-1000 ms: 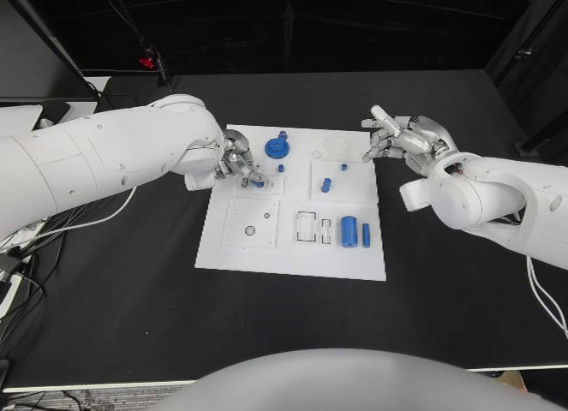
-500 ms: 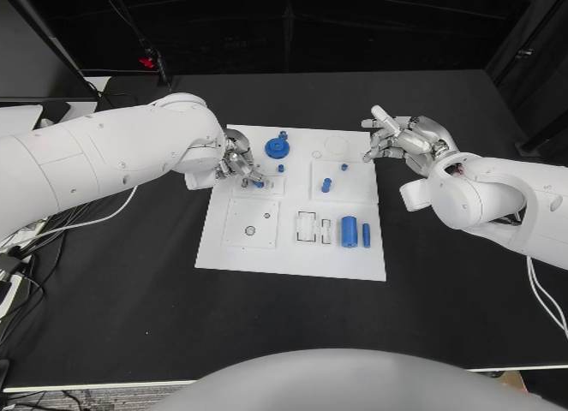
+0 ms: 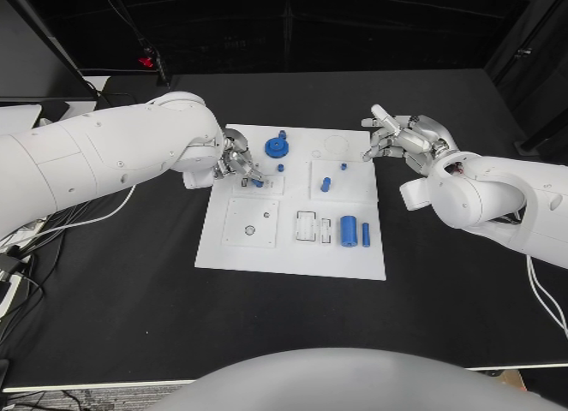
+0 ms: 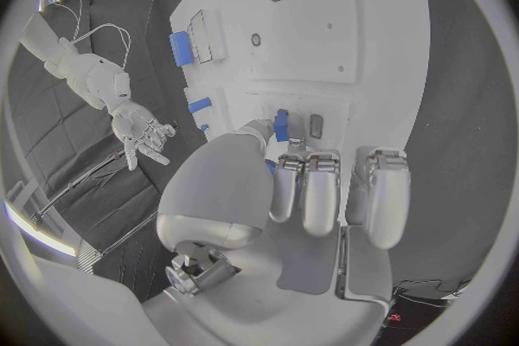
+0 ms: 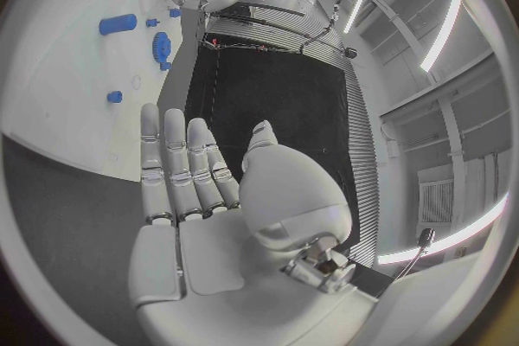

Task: Assemble the parts on the task board

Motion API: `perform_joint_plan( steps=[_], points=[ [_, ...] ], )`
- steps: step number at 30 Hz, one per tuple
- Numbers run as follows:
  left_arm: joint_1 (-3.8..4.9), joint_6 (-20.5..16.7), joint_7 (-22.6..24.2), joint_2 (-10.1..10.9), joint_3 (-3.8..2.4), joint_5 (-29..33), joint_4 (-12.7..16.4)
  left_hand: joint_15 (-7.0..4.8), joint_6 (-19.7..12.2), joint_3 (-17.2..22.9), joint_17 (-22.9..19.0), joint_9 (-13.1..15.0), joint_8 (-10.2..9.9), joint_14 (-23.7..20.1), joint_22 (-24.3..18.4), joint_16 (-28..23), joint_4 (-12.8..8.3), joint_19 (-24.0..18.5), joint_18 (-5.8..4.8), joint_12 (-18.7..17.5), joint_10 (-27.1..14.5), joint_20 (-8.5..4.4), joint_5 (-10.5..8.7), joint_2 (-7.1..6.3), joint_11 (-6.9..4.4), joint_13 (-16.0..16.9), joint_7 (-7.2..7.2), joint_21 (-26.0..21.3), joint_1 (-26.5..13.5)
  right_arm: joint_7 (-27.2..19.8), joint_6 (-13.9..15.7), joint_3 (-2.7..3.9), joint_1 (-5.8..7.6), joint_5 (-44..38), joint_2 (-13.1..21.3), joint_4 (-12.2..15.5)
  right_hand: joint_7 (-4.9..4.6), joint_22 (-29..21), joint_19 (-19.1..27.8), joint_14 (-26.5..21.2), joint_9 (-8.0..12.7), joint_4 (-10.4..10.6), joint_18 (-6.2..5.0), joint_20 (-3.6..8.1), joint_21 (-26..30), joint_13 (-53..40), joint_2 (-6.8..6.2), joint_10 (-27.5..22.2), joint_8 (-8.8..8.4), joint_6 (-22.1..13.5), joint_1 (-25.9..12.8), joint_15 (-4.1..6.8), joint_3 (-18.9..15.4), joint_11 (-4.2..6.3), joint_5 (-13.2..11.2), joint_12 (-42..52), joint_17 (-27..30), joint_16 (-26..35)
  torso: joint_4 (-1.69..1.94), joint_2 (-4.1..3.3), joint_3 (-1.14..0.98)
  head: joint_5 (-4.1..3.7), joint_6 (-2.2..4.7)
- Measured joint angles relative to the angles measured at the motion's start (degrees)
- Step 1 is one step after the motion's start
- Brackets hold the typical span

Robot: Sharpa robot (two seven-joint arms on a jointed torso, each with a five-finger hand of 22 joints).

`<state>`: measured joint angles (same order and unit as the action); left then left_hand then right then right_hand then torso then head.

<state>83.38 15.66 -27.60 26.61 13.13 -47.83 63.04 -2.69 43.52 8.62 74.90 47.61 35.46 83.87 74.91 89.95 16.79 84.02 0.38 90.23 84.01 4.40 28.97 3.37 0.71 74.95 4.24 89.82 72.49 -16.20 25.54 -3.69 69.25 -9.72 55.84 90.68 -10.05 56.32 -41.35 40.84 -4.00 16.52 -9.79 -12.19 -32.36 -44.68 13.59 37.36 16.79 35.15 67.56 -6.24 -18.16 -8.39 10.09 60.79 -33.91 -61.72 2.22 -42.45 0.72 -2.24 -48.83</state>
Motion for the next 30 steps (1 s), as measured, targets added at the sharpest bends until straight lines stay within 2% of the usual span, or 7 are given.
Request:
perform_joint_plan(
  steps=[5,11,16,20,26,28,30],
  points=[
    [-0.06,0.4,-0.1,0.0,0.04,0.0,0.1,0.2,-0.2,-2.4,0.0,-0.9,-0.4,0.2,0.0,0.0,0.1,0.0,0.0,0.0,0.0,0.0,-3.84,-0.63,0.0,0.0,0.07,0.0,-3.4,0.0,0.0,0.0,0.0,0.0,0.0,0.0,0.0,-0.1,0.0,0.0,0.0,0.0,0.0,0.0,0.0,0.2,0.0,0.0,0.0,0.0,0.0,0.0,0.0,0.0,0.0,0.0,0.2,0.0,0.0,0.01,0.01,0.01,-0.01],
    [-0.06,0.6,-0.1,0.0,-0.01,0.1,0.2,0.2,-0.3,-4.1,0.0,-1.6,-0.9,0.2,0.0,0.0,0.0,0.0,0.0,0.0,0.0,0.0,-5.51,-1.08,0.01,0.0,0.17,0.0,-5.2,0.0,0.0,0.0,0.0,0.0,0.0,0.0,0.0,-0.1,0.0,0.0,0.0,0.0,0.0,0.0,0.0,0.2,0.0,0.0,0.0,0.0,0.0,0.0,0.0,0.0,0.0,0.0,0.2,0.0,-0.02,0.01,0.02,0.01,-0.01],
    [-0.06,0.6,0.1,0.1,0.0,0.1,0.4,0.64,-0.6,-7.2,0.0,-2.1,-0.9,0.2,0.0,0.0,0.1,0.0,-0.01,0.0,0.0,0.0,-8.82,-1.39,0.42,0.0,0.48,0.0,-9.4,0.0,0.0,0.0,0.0,0.1,0.0,0.0,0.0,-0.1,0.0,0.0,0.0,0.0,0.0,0.0,0.0,0.2,0.0,0.0,0.0,0.0,0.0,0.0,0.0,0.0,0.0,0.0,0.2,0.0,-0.03,0.01,0.03,-0.06,-0.02],
    [-0.11,0.2,0.6,0.3,0.03,0.1,0.5,0.64,-0.6,-9.4,0.0,-2.3,-0.9,0.2,0.0,0.0,0.1,0.0,0.0,0.0,0.0,0.42,-10.52,-0.79,0.42,0.0,0.48,0.0,-12.9,0.0,0.0,0.0,0.0,0.1,0.0,-0.1,0.0,-0.1,0.0,0.0,0.0,0.0,0.0,0.0,0.0,0.2,0.0,0.0,0.0,0.0,0.0,0.0,0.0,0.0,0.0,0.0,0.2,0.0,-0.03,0.01,0.03,-0.08,-0.02],
    [-0.32,-1.1,1.6,0.6,0.15,0.1,1.0,0.84,-0.8,-13.2,0.0,-2.2,0.2,0.0,0.0,0.0,0.0,0.0,0.0,0.0,0.0,0.42,-18.3,0.31,0.83,0.0,0.68,0.0,-17.2,0.0,0.0,0.0,-0.01,0.1,-0.1,-0.1,0.0,-0.1,0.0,0.0,0.0,0.0,0.0,0.0,0.0,0.3,0.0,0.0,0.29,0.0,0.0,0.0,0.0,0.0,0.0,0.2,0.2,-0.2,-0.03,0.01,0.03,-0.07,0.15],
    [-0.42,-1.9,2.1,0.8,0.21,0.1,1.3,0.84,-1.2,-15.0,0.0,-1.6,1.1,0.0,0.0,0.0,0.0,0.0,0.0,0.0,0.0,0.42,-22.76,0.54,0.82,0.0,0.99,0.0,-19.0,0.0,0.0,0.0,-0.01,0.1,-0.1,-0.1,0.0,-0.1,0.0,0.0,0.0,0.0,0.0,0.0,0.0,0.3,0.0,0.0,0.29,0.0,0.0,0.0,0.0,0.0,0.0,0.2,0.2,-0.2,-0.03,0.01,0.03,-0.07,0.23],
    [-0.5,-2.7,2.4,1.0,0.27,0.0,1.5,0.84,-1.3,-16.6,0.0,-1.2,1.7,0.0,0.0,0.0,0.0,0.0,0.0,0.0,0.0,0.42,-25.38,0.67,0.83,0.0,1.11,0.0,-20.5,0.0,0.0,0.0,-0.01,0.1,-0.1,-0.1,0.0,-0.1,0.0,0.0,0.0,0.0,0.0,0.0,0.0,0.2,0.0,0.0,0.29,0.0,0.0,0.0,0.0,0.0,0.0,0.2,0.2,-0.2,-0.03,0.01,0.03,-0.08,0.29]
  ],
)
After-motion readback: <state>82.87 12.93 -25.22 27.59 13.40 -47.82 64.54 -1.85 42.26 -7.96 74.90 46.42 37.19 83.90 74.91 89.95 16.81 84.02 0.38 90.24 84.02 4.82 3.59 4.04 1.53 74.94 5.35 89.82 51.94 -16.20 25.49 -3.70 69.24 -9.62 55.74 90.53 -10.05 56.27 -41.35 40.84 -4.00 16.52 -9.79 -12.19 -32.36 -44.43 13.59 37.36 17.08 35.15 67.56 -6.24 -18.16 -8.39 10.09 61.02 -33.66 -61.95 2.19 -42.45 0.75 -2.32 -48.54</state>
